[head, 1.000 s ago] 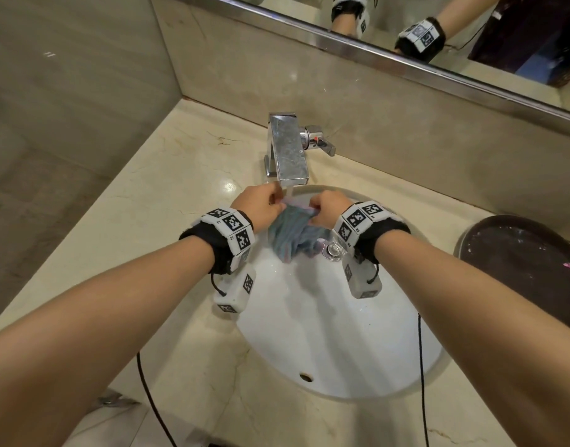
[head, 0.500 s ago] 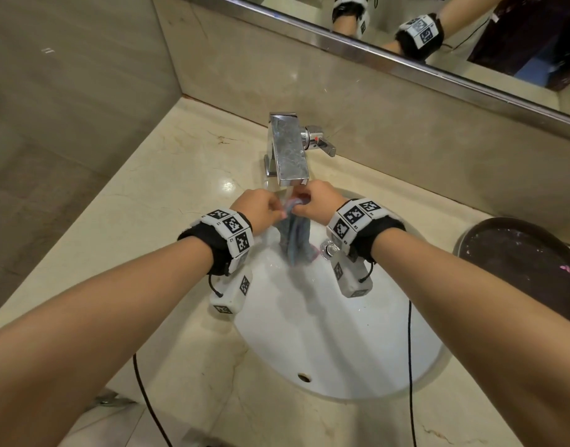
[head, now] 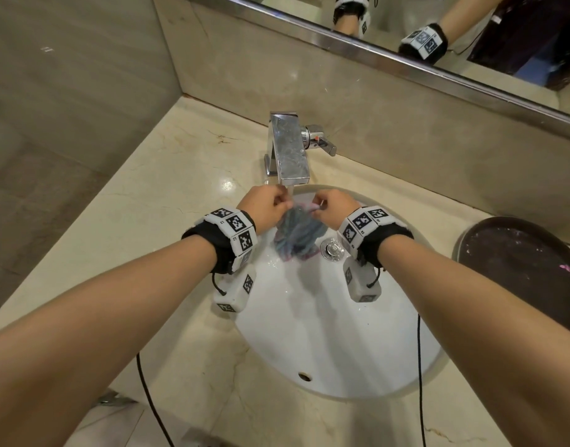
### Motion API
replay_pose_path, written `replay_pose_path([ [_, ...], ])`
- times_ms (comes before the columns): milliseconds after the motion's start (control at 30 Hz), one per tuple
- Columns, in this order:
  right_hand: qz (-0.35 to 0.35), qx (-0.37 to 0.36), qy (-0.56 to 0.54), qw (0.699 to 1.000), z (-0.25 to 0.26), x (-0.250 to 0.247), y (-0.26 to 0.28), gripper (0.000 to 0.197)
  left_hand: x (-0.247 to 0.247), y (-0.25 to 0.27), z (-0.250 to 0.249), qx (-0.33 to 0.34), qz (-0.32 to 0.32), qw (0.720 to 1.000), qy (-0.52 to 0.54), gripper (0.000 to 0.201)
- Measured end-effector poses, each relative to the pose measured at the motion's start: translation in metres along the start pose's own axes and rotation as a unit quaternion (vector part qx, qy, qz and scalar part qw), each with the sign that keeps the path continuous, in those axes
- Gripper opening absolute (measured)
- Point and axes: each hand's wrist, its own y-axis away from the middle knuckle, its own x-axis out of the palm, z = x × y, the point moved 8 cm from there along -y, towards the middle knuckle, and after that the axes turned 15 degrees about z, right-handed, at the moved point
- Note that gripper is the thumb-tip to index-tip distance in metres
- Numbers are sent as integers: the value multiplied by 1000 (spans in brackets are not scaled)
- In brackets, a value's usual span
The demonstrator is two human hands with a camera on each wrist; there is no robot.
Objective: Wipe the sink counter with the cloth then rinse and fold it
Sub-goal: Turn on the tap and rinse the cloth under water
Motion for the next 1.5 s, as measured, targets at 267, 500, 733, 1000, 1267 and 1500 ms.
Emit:
replay_pose_path([
  [267, -17, -87, -82, 993, 19, -13, 12, 15, 7, -10, 5, -27, 31, 999, 5, 28],
  [500, 1, -123, -81, 989, 37, -7, 9, 19, 4, -8, 0, -35, 21, 998, -57, 31],
  [733, 76, -41, 15, 996, 20, 7, 3, 9, -8, -1, 9, -24, -14, 999, -26, 22],
  [1000, 17, -96, -152, 984, 41, 0, 6, 20, 11, 0, 20, -44, 62, 996, -49, 35],
  [1267, 10, -55, -157, 986, 33, -1, 2, 8, -9, -1, 19, -45, -8, 999, -17, 23],
  [1500, 18, -67, -132, 989, 29, 0, 1, 15, -9, -1, 22, -52, -4, 999, 5, 25],
])
